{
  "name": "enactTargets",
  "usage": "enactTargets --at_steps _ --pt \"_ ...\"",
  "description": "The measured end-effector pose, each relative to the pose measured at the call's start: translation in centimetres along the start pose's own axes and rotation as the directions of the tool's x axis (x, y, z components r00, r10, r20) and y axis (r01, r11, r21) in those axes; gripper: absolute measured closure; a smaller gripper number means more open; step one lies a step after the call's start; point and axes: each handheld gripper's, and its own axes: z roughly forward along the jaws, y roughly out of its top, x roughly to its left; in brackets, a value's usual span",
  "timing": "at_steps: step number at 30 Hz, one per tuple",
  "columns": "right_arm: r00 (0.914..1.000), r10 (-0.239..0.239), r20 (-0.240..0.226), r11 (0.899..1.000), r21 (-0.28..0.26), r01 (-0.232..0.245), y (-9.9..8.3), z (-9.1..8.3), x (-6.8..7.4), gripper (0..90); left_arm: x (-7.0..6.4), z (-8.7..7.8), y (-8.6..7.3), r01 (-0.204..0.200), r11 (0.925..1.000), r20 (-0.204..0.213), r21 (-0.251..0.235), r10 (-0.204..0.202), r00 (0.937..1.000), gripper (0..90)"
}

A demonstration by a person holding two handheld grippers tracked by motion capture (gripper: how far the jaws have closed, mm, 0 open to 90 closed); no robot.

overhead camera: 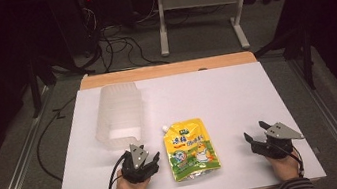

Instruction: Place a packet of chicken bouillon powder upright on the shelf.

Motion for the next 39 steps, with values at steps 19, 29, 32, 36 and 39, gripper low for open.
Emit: enactTargets --at_steps 19,29,32,36,39 --pt "0.9999 -0.016 0.003 1.000 0.025 0.016 0.1 0.2 0.1 30.4 0.3 0.0 0.3 0.015 0.9999 0.043 -0.006 -0.014 0.9990 30.9" --pt "0.9999 -0.011 0.003 1.000 0.019 0.011 0.1 0.1 0.1 30.4 -0.3 -0.9 0.9 0.065 0.9978 0.070 -0.014 -0.063 0.9955 27.4" --pt "1.0000 -0.009 0.003 1.000 0.019 0.009 0.1 0.1 0.1 30.4 -0.4 -1.0 1.2 0.086 0.9962 0.100 -0.009 -0.085 0.9914 26.8" --pt "1.0000 -0.009 0.000 1.000 0.012 0.009 0.1 0.1 0.0 30.3 -0.9 -1.1 1.9 0.117 0.9931 0.146 -0.006 -0.115 0.9826 25.9" --pt "1.0000 -0.006 -0.003 1.000 0.013 0.006 0.1 0.1 0.0 30.0 -1.2 -0.7 2.4 0.125 0.9920 0.161 0.020 -0.126 0.9788 26.0"
